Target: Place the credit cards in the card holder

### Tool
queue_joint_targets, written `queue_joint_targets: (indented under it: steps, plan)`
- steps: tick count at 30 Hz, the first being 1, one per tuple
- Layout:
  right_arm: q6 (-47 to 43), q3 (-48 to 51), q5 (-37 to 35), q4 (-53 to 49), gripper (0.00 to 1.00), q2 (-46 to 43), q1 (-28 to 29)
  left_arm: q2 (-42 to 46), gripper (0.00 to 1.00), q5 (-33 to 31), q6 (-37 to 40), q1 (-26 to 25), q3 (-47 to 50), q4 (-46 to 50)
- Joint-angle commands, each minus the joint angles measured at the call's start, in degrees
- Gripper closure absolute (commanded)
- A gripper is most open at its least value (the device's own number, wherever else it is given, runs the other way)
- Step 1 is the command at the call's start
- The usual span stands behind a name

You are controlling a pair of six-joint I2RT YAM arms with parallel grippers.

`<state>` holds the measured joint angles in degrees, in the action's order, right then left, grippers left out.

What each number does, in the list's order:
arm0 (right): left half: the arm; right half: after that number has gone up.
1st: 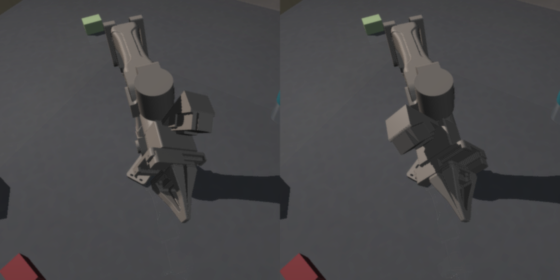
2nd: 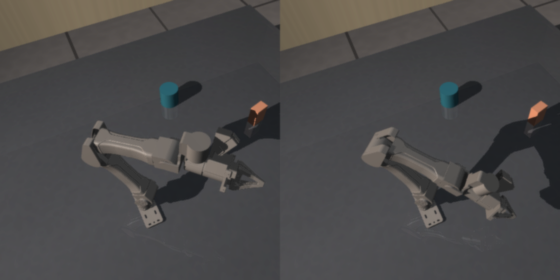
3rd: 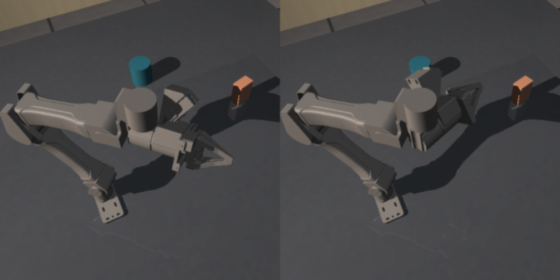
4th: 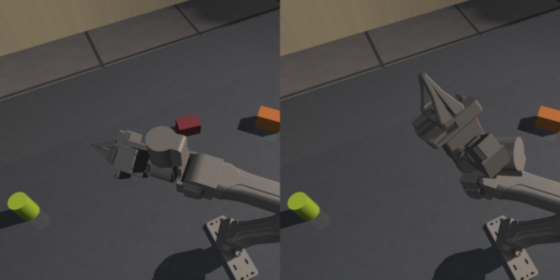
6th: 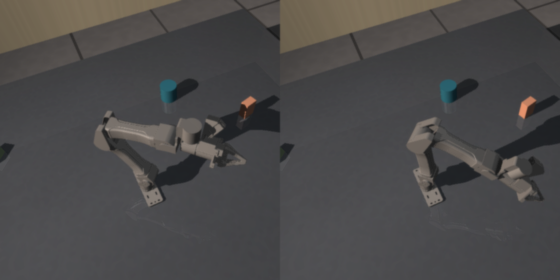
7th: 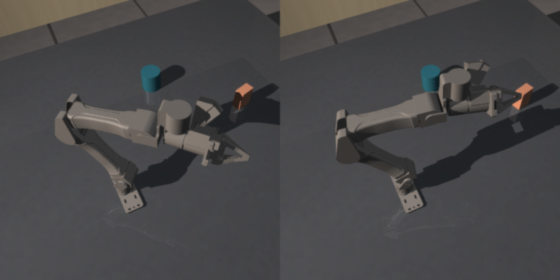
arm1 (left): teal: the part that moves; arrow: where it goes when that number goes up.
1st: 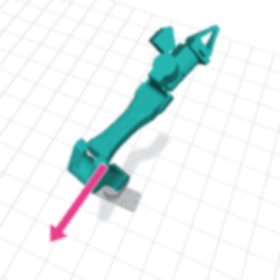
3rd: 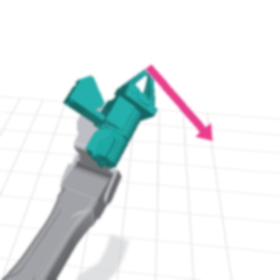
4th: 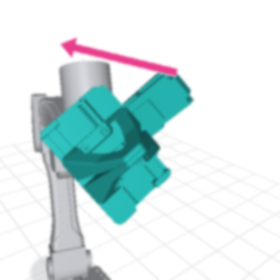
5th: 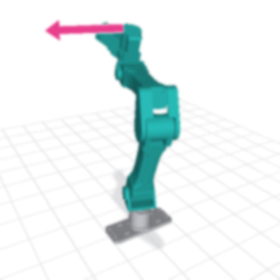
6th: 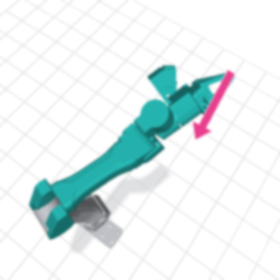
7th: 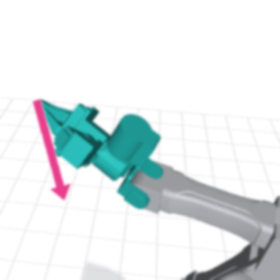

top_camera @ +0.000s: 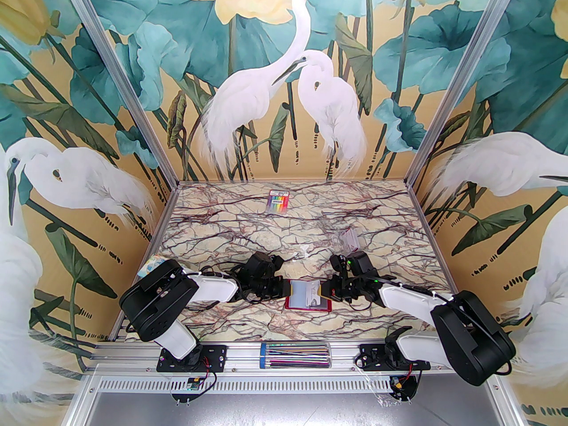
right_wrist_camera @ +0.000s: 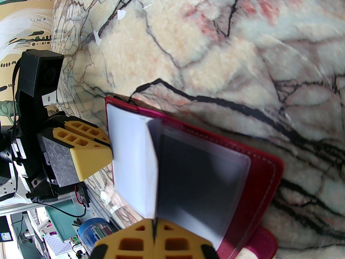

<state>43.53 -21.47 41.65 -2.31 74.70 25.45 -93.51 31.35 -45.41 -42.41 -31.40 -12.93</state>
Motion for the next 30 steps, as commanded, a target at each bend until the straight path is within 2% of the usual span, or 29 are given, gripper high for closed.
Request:
queue_joint_targets:
  steps: [1, 30]
  plan:
    - [-0.38, -0.36, -0.01, -0.42, 1.0, 1.2, 0.6, -1.46, 0.86, -1.73, 0.85, -0.51, -0.69, 2.56]
    - [1.56, 0.18, -1.37, 2.37, 1.0, 3.22, 1.2, -1.94, 0.86, -1.69, 0.94, -0.63, -0.52, 2.17]
